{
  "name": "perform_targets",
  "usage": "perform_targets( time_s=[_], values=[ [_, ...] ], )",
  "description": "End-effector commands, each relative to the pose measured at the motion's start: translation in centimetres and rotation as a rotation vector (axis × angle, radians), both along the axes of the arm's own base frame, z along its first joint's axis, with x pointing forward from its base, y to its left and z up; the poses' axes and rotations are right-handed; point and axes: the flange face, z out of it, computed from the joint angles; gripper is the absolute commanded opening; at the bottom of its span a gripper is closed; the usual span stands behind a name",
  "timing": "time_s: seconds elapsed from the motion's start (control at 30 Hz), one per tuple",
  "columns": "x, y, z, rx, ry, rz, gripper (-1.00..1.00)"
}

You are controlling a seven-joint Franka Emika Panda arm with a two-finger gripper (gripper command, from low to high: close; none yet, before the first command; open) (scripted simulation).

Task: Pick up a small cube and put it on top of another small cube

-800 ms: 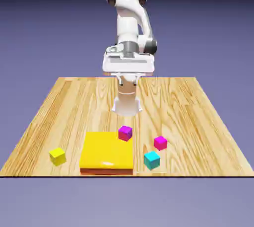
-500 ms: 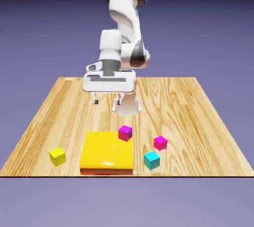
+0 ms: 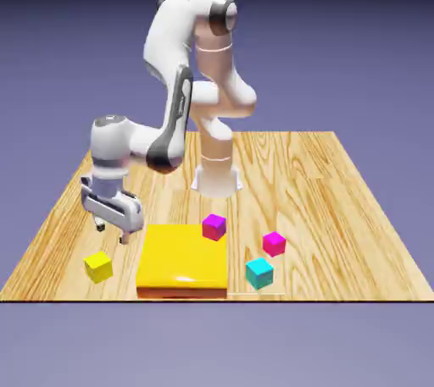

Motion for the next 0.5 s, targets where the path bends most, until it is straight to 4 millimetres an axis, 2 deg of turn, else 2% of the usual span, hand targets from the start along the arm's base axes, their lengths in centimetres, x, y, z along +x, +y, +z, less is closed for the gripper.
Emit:
perform_targets(
  time_s=[0.0,0.07,0.23,0.27,0.3,0.47],
  values=[
    [-0.4,-1.2,-1.2,0.007,0.025,-0.032,0.00],
    [-0.7,-2.0,-2.0,0.012,0.042,-0.053,0.00],
    [-0.6,-2.2,-9.0,0.012,0.042,-0.053,0.00],
    [-0.6,-2.2,-9.0,0.012,0.042,-0.053,-1.00],
    [-0.6,-2.2,-9.0,0.012,0.042,-0.053,-1.00],
    [-0.7,-1.7,-1.8,0.012,0.042,-0.038,-1.00]
  ],
)
